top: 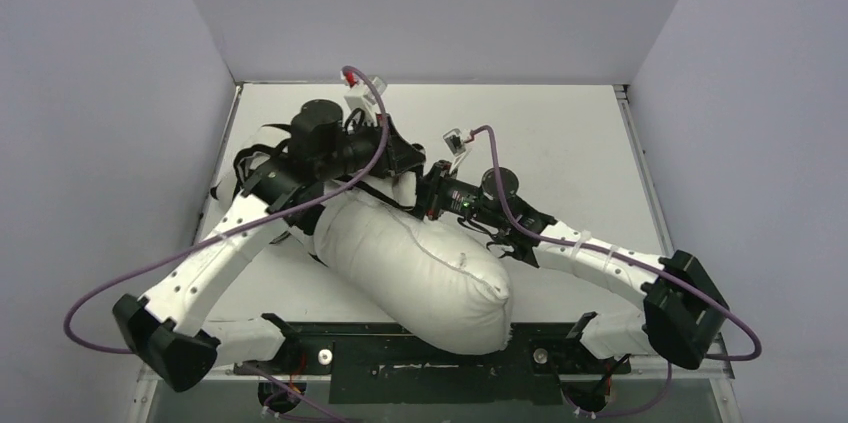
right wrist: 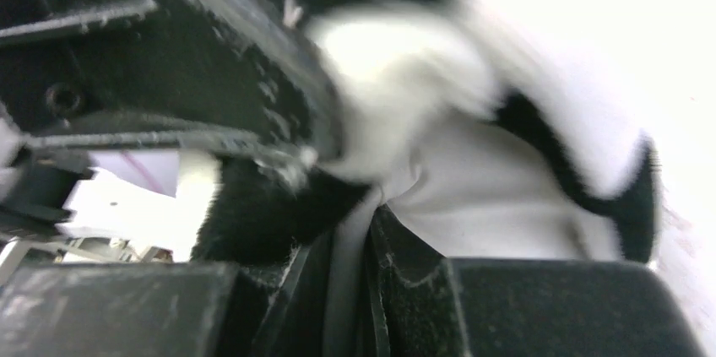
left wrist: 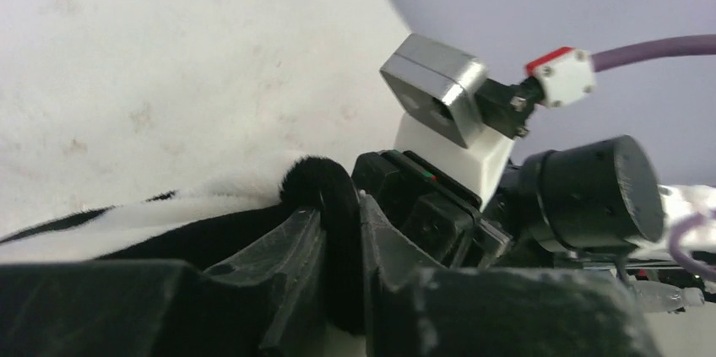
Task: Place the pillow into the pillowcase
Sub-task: Stuff the pillow into the pillowcase.
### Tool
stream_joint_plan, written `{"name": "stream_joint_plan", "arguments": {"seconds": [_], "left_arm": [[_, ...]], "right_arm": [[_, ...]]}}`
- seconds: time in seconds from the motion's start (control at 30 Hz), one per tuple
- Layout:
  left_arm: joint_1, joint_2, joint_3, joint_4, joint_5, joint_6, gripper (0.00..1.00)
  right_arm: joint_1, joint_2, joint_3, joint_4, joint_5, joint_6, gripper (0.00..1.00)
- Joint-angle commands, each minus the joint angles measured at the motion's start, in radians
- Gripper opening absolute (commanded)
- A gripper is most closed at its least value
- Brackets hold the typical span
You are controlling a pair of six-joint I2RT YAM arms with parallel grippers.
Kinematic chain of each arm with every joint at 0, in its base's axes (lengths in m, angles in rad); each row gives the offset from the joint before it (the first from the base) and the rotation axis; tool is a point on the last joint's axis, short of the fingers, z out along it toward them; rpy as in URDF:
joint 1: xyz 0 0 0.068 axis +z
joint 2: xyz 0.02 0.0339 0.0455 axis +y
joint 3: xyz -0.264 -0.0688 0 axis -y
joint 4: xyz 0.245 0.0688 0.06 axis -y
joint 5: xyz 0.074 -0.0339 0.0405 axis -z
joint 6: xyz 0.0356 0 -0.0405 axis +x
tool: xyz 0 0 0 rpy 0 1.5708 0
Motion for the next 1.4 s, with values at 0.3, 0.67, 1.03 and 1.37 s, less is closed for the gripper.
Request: {"name": "stream_joint_plan", "arguments": {"seconds": [0.3,0.67,1.03,1.37], "left_arm": [[0.107,0.066,0.266,-0.276,-0.239,0.285,0.51],[0.107,-0.051,0.063,-0.266,-0.437,0.353,0.45],[0.130,0.152,-0.015,-0.039,-0.329,0.493,0.40],[0.126,0.051,-0.027,0.031,-0.240,0.429,0.00]], "right_arm": [[-0.274,0.167,-0.078,0.085,-0.001,-0.020,0.00],[-0.292,0.213,-0.038,0.112,-0.074,-0.040,0.00],[-0.292,0.145,0.024,-0.064,-0.015,-0.167,0.21],[-0.237,0.160,0.074,0.012,-0.090,-0.234,0.69]]}}
